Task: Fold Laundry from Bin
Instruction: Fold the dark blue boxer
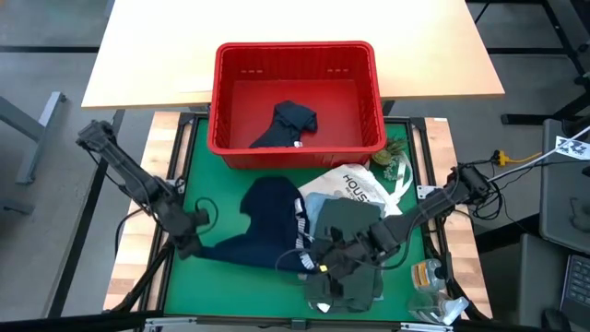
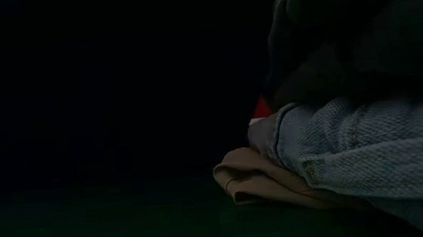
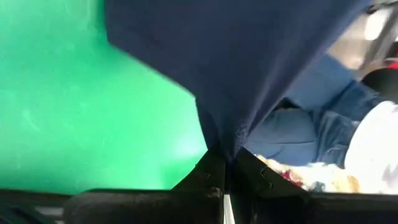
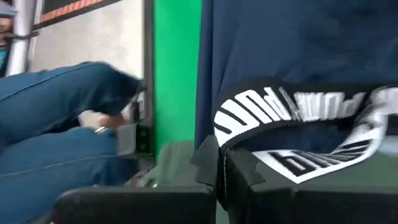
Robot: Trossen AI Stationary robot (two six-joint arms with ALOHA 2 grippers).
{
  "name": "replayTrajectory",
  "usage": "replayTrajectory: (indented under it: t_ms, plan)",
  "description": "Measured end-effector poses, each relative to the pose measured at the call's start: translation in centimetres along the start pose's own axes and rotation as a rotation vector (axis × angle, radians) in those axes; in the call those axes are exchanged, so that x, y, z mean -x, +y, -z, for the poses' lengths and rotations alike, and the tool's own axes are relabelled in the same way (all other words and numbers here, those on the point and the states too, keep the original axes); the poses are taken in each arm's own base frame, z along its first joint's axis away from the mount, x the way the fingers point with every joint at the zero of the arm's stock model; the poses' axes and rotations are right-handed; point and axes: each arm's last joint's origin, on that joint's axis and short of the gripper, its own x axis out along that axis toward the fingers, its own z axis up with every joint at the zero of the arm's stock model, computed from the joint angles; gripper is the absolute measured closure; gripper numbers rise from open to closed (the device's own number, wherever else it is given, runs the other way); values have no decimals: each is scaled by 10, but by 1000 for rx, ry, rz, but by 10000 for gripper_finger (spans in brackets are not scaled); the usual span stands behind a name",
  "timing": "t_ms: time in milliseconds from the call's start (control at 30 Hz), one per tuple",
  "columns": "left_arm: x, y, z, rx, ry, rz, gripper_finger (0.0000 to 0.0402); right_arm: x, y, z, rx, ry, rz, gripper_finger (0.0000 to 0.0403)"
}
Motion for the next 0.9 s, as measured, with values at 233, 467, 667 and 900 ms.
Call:
replayTrajectory:
  t_ms: [233, 467, 667, 900]
  plan:
    - [-33, -17, 6, 5, 83, -1, 401, -1, 9, 15, 28, 70, -47, 393]
    - [-20, -29, 13, -54, 148, -57, 401, -3, 5, 0, 33, -55, -34, 393]
    - [28, -35, 17, -74, 110, -310, 401, -4, -12, -24, 26, -129, -77, 393]
    - [95, -43, 20, -96, -24, -518, 401, 3, -39, -59, 12, -254, -75, 393]
